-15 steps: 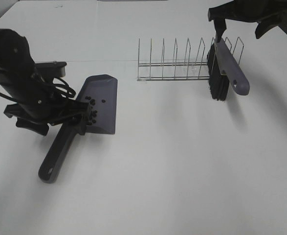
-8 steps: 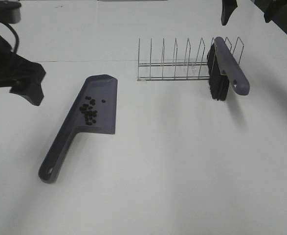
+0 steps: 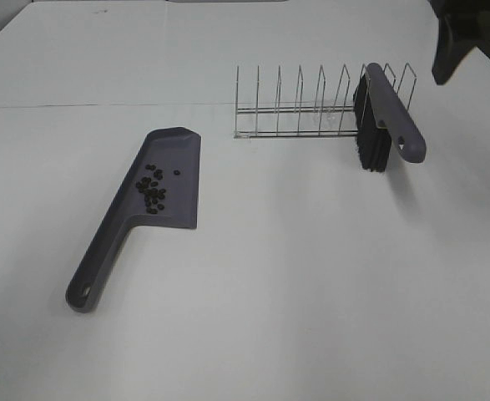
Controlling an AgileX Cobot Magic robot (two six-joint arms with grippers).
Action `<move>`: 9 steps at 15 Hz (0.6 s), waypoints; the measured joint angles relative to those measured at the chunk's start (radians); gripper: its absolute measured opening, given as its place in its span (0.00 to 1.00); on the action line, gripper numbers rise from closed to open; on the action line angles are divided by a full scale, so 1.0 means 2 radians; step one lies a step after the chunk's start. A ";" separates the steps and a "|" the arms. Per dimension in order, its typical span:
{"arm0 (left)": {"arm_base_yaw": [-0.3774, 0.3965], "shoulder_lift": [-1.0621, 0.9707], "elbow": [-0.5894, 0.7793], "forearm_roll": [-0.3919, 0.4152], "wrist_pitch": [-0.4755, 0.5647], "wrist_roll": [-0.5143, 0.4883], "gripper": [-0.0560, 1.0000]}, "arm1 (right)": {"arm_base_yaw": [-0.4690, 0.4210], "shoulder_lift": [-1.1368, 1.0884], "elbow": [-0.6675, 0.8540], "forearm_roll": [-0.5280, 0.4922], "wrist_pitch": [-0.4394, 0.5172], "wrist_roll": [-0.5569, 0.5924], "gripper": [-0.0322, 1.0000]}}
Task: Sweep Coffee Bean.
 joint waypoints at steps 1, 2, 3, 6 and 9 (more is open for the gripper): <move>0.000 -0.032 0.026 -0.006 0.001 0.000 0.78 | 0.000 -0.034 0.045 0.002 -0.002 -0.001 0.80; 0.000 -0.068 0.056 -0.012 0.001 0.000 0.78 | 0.000 -0.070 0.096 0.003 -0.008 -0.001 0.80; 0.000 -0.105 0.084 -0.014 0.002 0.000 0.78 | 0.000 -0.107 0.142 0.006 -0.017 -0.002 0.80; 0.000 -0.208 0.160 -0.017 0.003 0.000 0.78 | 0.000 -0.226 0.284 0.018 -0.042 -0.002 0.80; 0.000 -0.295 0.203 -0.026 0.003 0.001 0.78 | 0.000 -0.319 0.375 0.019 -0.045 -0.002 0.80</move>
